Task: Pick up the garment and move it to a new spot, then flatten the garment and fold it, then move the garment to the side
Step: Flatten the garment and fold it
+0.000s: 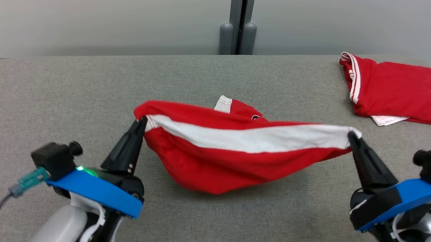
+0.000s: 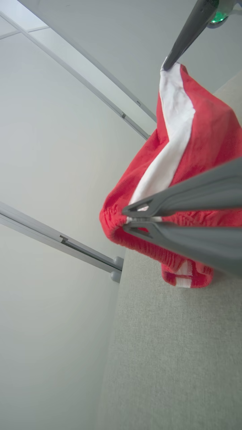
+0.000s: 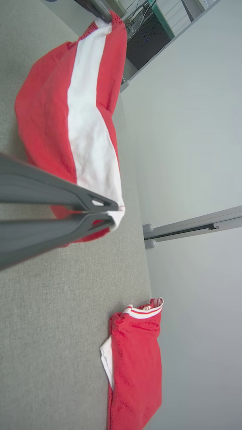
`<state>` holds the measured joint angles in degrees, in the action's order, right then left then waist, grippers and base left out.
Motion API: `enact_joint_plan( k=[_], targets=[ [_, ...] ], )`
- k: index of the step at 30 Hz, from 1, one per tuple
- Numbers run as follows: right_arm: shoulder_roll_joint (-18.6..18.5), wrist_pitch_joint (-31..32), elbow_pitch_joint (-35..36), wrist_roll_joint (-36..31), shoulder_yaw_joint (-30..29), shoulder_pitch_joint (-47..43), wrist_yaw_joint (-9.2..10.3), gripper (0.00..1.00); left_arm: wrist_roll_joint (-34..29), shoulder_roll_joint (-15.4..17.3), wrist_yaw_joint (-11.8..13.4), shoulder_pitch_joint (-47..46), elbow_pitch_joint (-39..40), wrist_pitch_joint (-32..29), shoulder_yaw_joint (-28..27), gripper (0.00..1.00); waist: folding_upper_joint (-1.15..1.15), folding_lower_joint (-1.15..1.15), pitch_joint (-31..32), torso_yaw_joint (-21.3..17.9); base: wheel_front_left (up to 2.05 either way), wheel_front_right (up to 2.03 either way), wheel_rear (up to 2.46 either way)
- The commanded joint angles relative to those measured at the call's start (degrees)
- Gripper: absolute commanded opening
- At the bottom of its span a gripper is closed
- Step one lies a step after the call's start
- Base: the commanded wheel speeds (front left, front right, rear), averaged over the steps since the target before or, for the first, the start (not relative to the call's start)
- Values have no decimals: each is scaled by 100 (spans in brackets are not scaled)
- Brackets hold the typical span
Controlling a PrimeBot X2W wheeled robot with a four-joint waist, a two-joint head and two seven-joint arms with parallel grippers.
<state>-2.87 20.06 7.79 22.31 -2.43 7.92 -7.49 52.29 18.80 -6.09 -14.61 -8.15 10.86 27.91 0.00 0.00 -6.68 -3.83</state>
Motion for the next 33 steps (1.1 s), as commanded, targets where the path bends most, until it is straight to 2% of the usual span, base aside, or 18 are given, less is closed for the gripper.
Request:
enact_joint_plan(
  k=[1,5,9,12,17,22,27,30,33],
  targets=[
    [-4,24,126,8,-23,76,-2,0,86,54,-29,-101,116,-45,-64,0,0,0,6,2,0,0,0],
    [-29,302,862,-113,-105,211,-1,0,696,165,6,-196,1006,-376,-379,0,0,0,-3,-3,0,0,0],
    [-121,580,1435,-282,-128,638,-1,0,1265,249,319,-429,1765,-923,-623,0,0,0,-123,-26,0,0,0],
    [-247,760,1524,-275,-150,1196,-1,0,1598,264,531,-836,2096,-1353,-716,0,0,0,-313,5,0,0,0],
    [-562,870,856,-149,-64,2515,-2,0,1572,279,880,-1924,1824,-1807,-800,0,0,0,-948,16,0,0,0],
    [-720,587,-383,-55,247,4118,-1,0,1214,281,1085,-3350,964,-1891,-920,0,0,0,-1749,-55,0,0,0],
    [-609,-112,-1410,-396,426,5588,-2,0,811,198,995,-4598,23,-1497,-1076,0,0,0,-2269,-129,0,0,0],
    [-617,-754,-1759,-649,514,6286,-1,0,463,169,814,-5240,-379,-1073,-1071,0,0,0,-2440,-137,0,0,0],
    [-631,-1324,-2042,-897,547,6784,-1,0,216,0,622,-5688,-768,-632,-1004,0,0,0,-2463,-113,0,0,0]
  ],
)
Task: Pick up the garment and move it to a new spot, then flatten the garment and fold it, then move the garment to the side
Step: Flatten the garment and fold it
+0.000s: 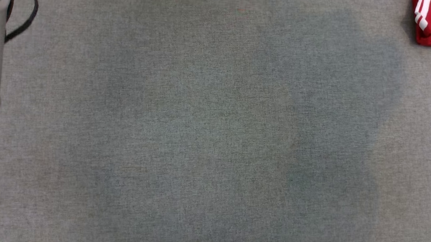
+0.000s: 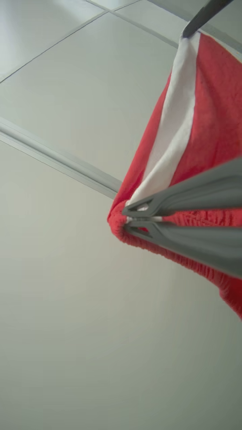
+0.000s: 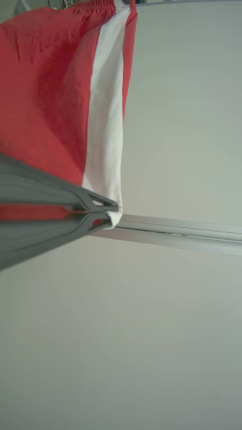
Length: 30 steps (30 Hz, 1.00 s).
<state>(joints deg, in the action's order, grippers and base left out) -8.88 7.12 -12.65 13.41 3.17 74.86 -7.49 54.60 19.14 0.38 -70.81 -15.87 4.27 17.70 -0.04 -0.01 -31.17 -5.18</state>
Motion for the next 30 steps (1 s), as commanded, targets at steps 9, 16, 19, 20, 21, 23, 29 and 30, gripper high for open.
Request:
enact_joint_plan(
  k=[9,16,19,20,21,23,29,30],
  targets=[
    [-232,-146,-674,29,437,-343,-1,0,-202,-393,-640,298,-647,952,184,0,4,1,-65,15,0,0,0],
    [-530,513,-720,586,955,-2323,-2,0,-349,-372,-789,2017,-903,1084,640,0,4,1,174,-20,0,0,0],
    [-643,670,-558,739,1062,-3087,-1,0,-425,-316,-795,2845,-879,1093,855,0,4,1,387,-14,0,0,0],
    [-657,737,-499,819,1049,-3329,-1,0,-433,-300,-797,3107,-852,1095,942,0,4,1,478,-6,0,0,0],
    [-707,818,-426,861,1077,-3563,-1,0,-366,-300,-798,3379,-863,1094,1001,0,4,1,573,2,0,0,0],
    [-777,1057,-274,975,1051,-4021,0,0,-230,-272,-799,3880,-857,1093,1180,0,4,1,776,35,0,0,0],
    [-969,2117,459,1141,754,-5316,-1,0,55,84,-799,4942,-729,775,1761,0,4,1,1430,196,0,0,0],
    [-989,2319,612,1154,668,-5549,-1,0,57,157,-800,5053,-662,701,1857,0,4,1,1531,230,0,0,0]
  ],
)
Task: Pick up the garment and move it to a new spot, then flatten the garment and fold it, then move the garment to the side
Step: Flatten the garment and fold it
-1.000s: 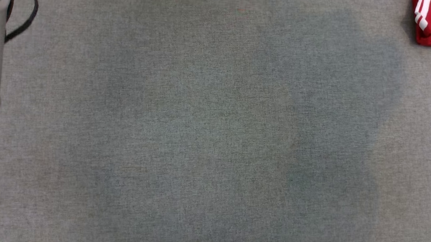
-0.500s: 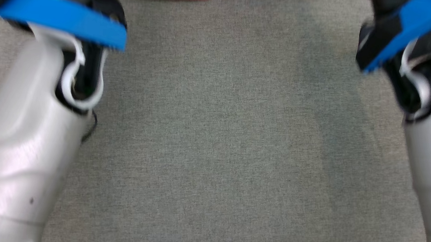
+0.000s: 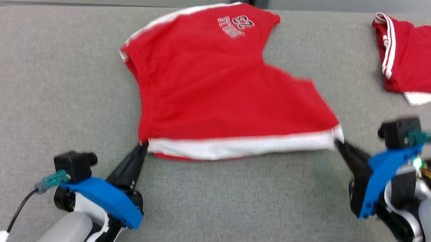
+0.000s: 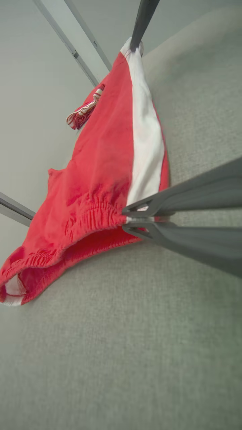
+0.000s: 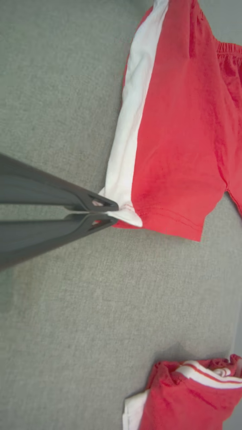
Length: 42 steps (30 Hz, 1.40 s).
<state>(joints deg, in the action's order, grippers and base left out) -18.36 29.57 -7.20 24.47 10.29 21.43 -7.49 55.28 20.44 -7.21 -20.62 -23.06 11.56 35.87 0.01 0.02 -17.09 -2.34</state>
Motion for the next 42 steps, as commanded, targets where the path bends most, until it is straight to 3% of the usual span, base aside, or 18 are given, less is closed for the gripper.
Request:
enact_joint_plan(
  k=[1,10,16,20,25,29,37,42],
  targets=[
    [-58,294,238,63,-94,-424,-1,0,-83,145,-41,136,111,-118,139,0,-1,-2,193,-24,0,0,0],
    [204,1901,1834,114,-856,-2382,-1,0,-59,894,172,1062,1259,-1052,669,0,-1,-2,589,173,0,0,0],
    [517,3020,3158,144,-1388,-3433,-1,0,398,1499,686,1897,2719,-1895,820,0,-1,-2,638,205,0,0,0],
    [692,3495,3836,153,-1654,-3677,-2,0,570,1865,1023,2097,3576,-2257,752,0,-1,-2,620,256,0,0,0],
    [587,3491,4232,61,-1841,-3094,-2,0,803,1907,1121,1794,4031,-2380,467,0,-1,-2,534,313,0,0,0],
    [255,3443,4008,172,-1777,-2195,-1,0,1062,1771,998,1287,4004,-2643,314,0,-1,-2,399,360,0,0,0],
    [-278,3086,2710,408,-1233,52,-1,0,1653,1250,782,56,3412,-2871,-163,0,-1,-2,17,530,0,0,0],
    [-422,2307,1752,248,-791,1141,-1,0,1243,916,804,-524,2742,-2595,-170,0,-1,-2,-349,695,0,0,0]
  ],
)
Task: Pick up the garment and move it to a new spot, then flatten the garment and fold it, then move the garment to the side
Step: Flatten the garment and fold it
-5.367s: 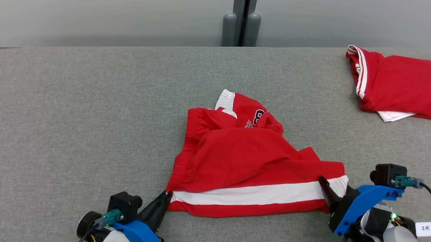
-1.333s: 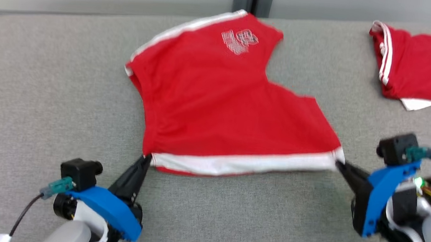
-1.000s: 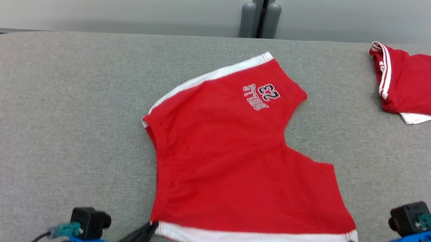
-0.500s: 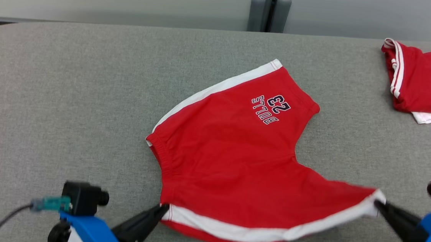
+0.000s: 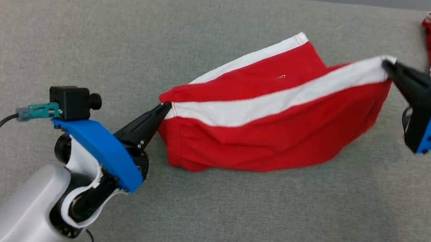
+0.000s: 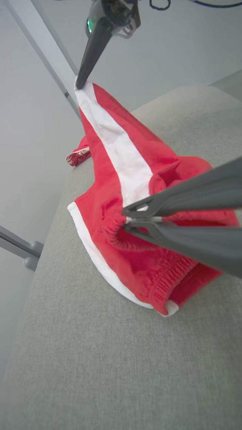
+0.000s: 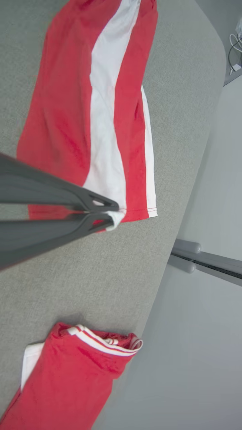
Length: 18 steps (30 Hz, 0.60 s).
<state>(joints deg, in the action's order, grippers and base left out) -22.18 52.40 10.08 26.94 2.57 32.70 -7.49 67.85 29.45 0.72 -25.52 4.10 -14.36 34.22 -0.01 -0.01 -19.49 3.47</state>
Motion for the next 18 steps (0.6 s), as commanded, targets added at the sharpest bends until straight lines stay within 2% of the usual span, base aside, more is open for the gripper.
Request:
enact_joint_plan(
  k=[1,9,18],
  targets=[
    [-46,-147,-181,-46,44,168,-1,0,-102,-63,21,-117,-122,105,2,0,1,1,-173,161,0,0,0],
    [-105,-1125,-1518,-143,312,982,-1,0,-281,-974,-166,-417,-1216,941,38,0,1,1,-549,578,0,0,0],
    [-368,-2165,-2419,-201,619,1558,-1,0,-427,-1592,-426,-665,-2040,1628,56,0,1,1,-797,883,0,0,0]
  ],
)
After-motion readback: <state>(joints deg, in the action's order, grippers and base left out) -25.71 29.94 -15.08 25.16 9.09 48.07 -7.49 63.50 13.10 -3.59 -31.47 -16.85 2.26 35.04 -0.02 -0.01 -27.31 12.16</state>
